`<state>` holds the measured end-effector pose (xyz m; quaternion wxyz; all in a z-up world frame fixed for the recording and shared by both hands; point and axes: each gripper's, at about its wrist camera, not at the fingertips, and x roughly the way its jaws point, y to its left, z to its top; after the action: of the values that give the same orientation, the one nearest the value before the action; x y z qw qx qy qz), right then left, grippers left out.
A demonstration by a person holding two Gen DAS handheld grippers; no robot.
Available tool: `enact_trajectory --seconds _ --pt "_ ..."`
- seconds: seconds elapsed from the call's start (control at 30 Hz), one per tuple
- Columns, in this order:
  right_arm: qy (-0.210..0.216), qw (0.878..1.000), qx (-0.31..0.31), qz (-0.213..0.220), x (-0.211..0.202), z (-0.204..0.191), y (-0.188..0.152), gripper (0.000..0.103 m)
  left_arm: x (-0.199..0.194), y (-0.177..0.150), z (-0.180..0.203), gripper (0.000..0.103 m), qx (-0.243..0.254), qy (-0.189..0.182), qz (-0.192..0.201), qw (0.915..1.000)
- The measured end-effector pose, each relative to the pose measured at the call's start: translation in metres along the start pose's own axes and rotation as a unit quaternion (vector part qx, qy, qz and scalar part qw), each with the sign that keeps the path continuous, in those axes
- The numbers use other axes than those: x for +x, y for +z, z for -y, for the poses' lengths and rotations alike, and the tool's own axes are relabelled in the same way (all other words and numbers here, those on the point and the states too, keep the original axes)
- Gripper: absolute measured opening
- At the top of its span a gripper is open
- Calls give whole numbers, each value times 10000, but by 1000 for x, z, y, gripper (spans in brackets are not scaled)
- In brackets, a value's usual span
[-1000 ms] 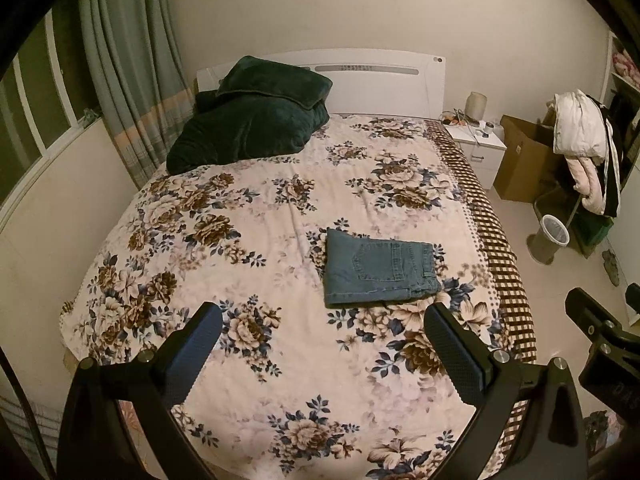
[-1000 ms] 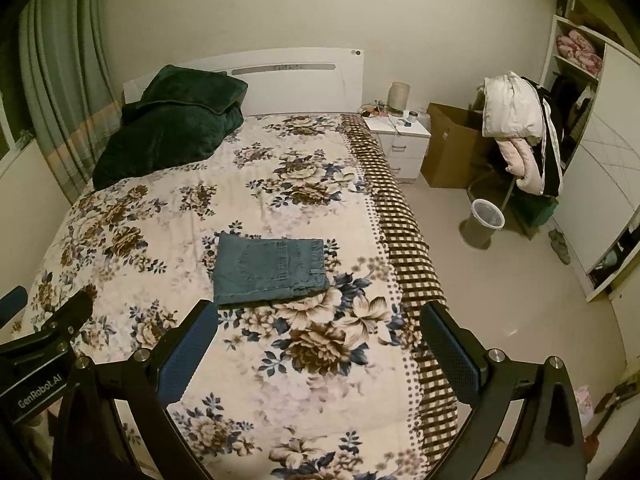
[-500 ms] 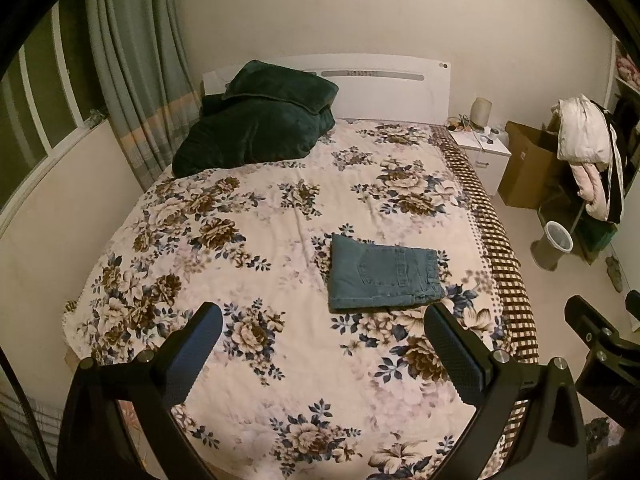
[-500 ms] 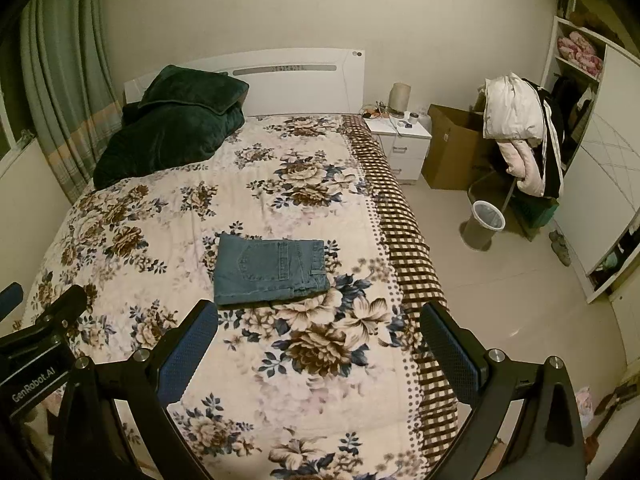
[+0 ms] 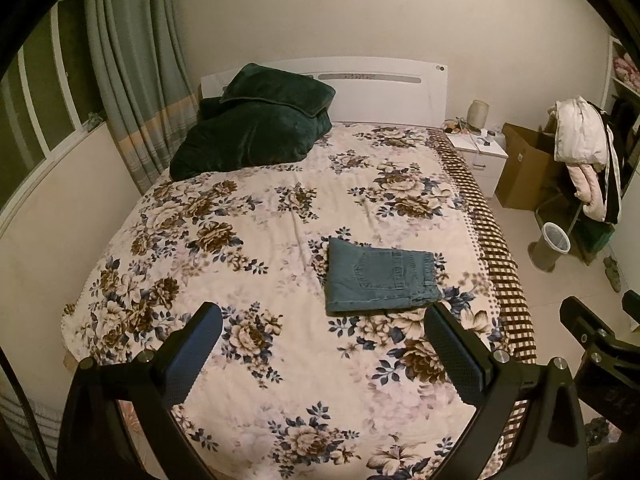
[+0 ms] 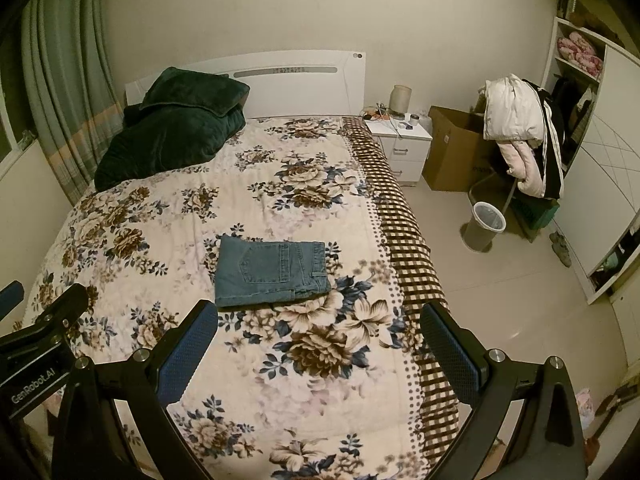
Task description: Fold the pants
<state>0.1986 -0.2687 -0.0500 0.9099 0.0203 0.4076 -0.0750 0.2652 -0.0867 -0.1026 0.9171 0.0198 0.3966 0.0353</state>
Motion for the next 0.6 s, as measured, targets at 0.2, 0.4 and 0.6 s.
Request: enact_trajectory --seconds 0.2,0.4,0.6 --pt "4 10000 -18 4 1 0 0 103 -1 2 4 103 26 -38 18 10000" --pt "-7 10000 -22 9 0 -1 0 103 -1 3 6 103 27 -59 24 10000" --pt "12 10000 -16 4 -1 -2 1 103 -1 3 6 103 31 -37 38 10000"
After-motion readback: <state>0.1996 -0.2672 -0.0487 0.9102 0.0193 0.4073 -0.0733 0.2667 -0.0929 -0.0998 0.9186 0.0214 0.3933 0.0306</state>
